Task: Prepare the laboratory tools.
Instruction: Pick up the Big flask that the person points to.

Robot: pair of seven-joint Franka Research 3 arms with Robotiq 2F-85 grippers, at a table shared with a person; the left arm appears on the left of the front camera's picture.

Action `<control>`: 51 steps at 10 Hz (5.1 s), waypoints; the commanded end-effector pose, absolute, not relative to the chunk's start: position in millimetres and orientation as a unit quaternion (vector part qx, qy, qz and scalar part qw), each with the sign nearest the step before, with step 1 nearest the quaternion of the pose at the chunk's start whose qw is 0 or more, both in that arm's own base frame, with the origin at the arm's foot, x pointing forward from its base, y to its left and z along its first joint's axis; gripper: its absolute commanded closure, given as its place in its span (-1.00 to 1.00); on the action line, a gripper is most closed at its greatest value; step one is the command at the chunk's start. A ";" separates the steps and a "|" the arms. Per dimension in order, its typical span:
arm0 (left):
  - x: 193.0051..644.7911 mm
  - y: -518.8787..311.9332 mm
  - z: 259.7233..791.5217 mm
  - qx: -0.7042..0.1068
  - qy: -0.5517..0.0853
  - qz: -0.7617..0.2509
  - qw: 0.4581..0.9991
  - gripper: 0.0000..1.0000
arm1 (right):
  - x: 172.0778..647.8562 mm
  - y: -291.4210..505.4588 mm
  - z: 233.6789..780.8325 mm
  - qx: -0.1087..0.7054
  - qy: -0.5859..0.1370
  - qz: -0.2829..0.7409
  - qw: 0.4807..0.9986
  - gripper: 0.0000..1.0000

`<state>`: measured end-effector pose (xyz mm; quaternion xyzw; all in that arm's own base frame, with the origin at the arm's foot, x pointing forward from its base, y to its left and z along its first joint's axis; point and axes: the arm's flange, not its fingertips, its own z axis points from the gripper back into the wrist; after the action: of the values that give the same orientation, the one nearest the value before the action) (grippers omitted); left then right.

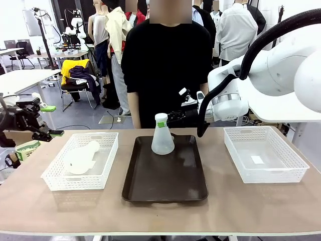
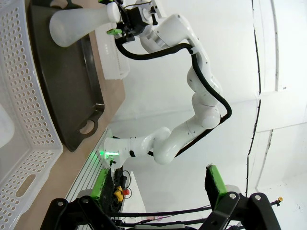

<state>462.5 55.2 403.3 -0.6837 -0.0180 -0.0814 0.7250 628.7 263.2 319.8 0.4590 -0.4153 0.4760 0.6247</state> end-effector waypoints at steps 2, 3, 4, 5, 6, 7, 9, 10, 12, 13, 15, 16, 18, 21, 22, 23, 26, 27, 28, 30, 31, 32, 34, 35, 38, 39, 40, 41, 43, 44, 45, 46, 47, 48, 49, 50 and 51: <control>462.6 55.2 405.3 -0.681 -0.022 -0.081 0.727 -1.00 | 632.1 265.7 318.5 0.458 -0.426 0.476 0.619 -1.00; 462.6 55.2 405.3 -0.681 -0.022 -0.081 0.727 -1.00 | 632.1 265.7 318.5 0.458 -0.426 0.476 0.619 -1.00; 462.6 55.2 405.3 -0.681 -0.022 -0.081 0.727 -1.00 | 628.8 263.2 320.0 0.459 -0.415 0.476 0.625 -1.00; 462.6 55.2 405.3 -0.681 -0.022 -0.081 0.727 -1.00 | 630.6 255.8 326.8 0.446 -0.406 0.477 0.639 -1.00; 462.6 55.2 405.3 -0.681 -0.022 -0.081 0.727 -1.00 | 627.8 239.8 338.7 0.433 -0.401 0.470 0.656 -1.00; 462.6 55.2 405.3 -0.681 -0.022 -0.081 0.727 -1.00 | 621.9 222.7 348.4 0.430 -0.394 0.461 0.669 -1.00; 462.6 55.2 405.3 -0.681 -0.022 -0.081 0.727 -1.00 | 599.8 185.8 363.4 0.416 -0.383 0.444 0.695 -1.00; 462.6 55.2 405.3 -0.681 -0.022 -0.081 0.727 -1.00 | 581.7 163.8 370.2 0.382 -0.397 0.416 0.723 -1.00; 462.6 55.2 405.3 -0.681 -0.022 -0.081 0.727 -1.00 | 538.9 123.5 384.5 0.345 -0.453 0.362 0.738 -1.00; 462.6 55.2 405.3 -0.681 -0.022 -0.081 0.727 -1.00 | 512.3 108.8 388.7 0.327 -0.473 0.343 0.743 -1.00; 462.6 55.2 405.3 -0.681 -0.022 -0.081 0.727 -1.00 | 464.6 79.3 392.0 0.302 -0.525 0.298 0.737 -1.00; 462.6 55.2 405.3 -0.681 -0.022 -0.081 0.727 -1.00 | 453.4 66.9 390.6 0.297 -0.547 0.282 0.730 -1.00; 462.6 55.2 405.3 -0.681 -0.022 -0.081 0.727 -1.00 | 443.9 55.6 385.5 0.303 -0.565 0.270 0.719 -1.00; 462.6 55.2 405.3 -0.681 -0.022 -0.081 0.727 -1.00 | 461.9 59.9 373.9 0.345 -0.565 0.282 0.694 -1.00; 462.6 55.2 405.3 -0.681 -0.022 -0.081 0.727 -1.00 | 443.3 47.9 391.9 0.312 -0.555 0.267 0.723 -1.00; 462.6 55.2 405.3 -0.681 -0.022 -0.081 0.727 -1.00 | 443.3 47.9 391.9 0.312 -0.555 0.267 0.723 -1.00; 462.6 55.2 405.3 -0.681 -0.022 -0.081 0.727 -1.00 | 443.3 47.9 391.9 0.312 -0.555 0.267 0.723 -1.00; 462.6 55.2 405.3 -0.681 -0.022 -0.081 0.727 -1.00 | 443.3 47.9 391.9 0.312 -0.555 0.267 0.723 -1.00; 462.6 55.2 405.3 -0.681 -0.022 -0.081 0.727 -1.00 | 443.3 47.9 391.9 0.312 -0.555 0.267 0.723 -1.00; 462.6 55.2 405.3 -0.681 -0.022 -0.081 0.727 -1.00 | 443.3 47.9 391.9 0.312 -0.555 0.267 0.723 -1.00; 462.6 55.2 405.3 -0.681 -0.022 -0.081 0.727 -1.00 | 443.3 47.9 391.9 0.312 -0.555 0.267 0.723 -1.00; 462.6 55.2 405.3 -0.681 -0.022 -0.081 0.727 -1.00 | 443.3 47.9 391.9 0.312 -0.555 0.267 0.723 -1.00; 462.5 55.7 403.4 -0.684 -0.018 -0.081 0.725 -1.00 | 443.3 47.9 391.9 0.312 -0.555 0.267 0.723 -1.00; 465.3 51.9 424.4 -0.649 -0.045 -0.088 0.755 -1.00 | 443.3 47.9 391.9 0.312 -0.555 0.267 0.723 -1.00; 493.5 18.4 481.9 -0.474 -0.092 -0.134 0.866 -1.00 | 443.3 47.9 391.9 0.312 -0.555 0.267 0.723 -1.00; 504.5 5.2 484.5 -0.431 -0.080 -0.132 0.889 -1.00 | 443.3 47.9 391.9 0.312 -0.555 0.267 0.723 -1.00; 515.1 -11.4 482.3 -0.386 -0.069 -0.118 0.912 -1.00 | 443.3 47.9 391.9 0.312 -0.555 0.267 0.723 -1.00; 523.1 -27.9 477.4 -0.339 -0.060 -0.116 0.932 -1.00 | 443.3 47.9 391.9 0.312 -0.555 0.267 0.723 -1.00; 538.8 -59.3 457.6 -0.249 -0.085 -0.126 0.956 -1.00 | 443.3 47.9 391.9 0.312 -0.555 0.267 0.723 -1.00; 541.2 -67.1 446.7 -0.207 -0.109 -0.127 0.964 -1.00 | 443.3 47.9 391.9 0.312 -0.555 0.267 0.723 -1.00; 540.4 -73.9 438.5 -0.177 -0.131 -0.136 0.966 -1.00 | 443.3 47.9 391.9 0.312 -0.555 0.267 0.723 -1.00; 543.1 -79.9 428.3 -0.145 -0.147 -0.136 0.969 -1.00 | 443.3 47.9 391.9 0.312 -0.555 0.267 0.723 -1.00; 550.4 -85.0 414.6 -0.118 -0.150 -0.137 0.972 -1.00 | 443.3 47.9 391.9 0.312 -0.555 0.267 0.723 -1.00; 556.5 -87.9 404.2 -0.100 -0.156 -0.137 0.973 -1.00 | 443.3 47.9 391.9 0.312 -0.555 0.267 0.723 -1.00; 561.0 -90.7 396.4 -0.087 -0.177 -0.144 0.970 -1.00 | 443.3 47.9 391.9 0.312 -0.555 0.267 0.723 -1.00; 562.6 -94.3 389.3 -0.071 -0.189 -0.161 0.966 -1.00 | 443.3 47.9 391.9 0.312 -0.555 0.267 0.723 -1.00; 569.3 -98.9 380.4 -0.053 -0.191 -0.179 0.964 -1.00 | 443.3 47.9 391.9 0.312 -0.555 0.267 0.723 -1.00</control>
<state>565.4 -91.3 385.3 -0.0779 -0.1856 -0.1763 0.9635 446.9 46.8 392.2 0.3143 -0.5587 0.2714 0.7180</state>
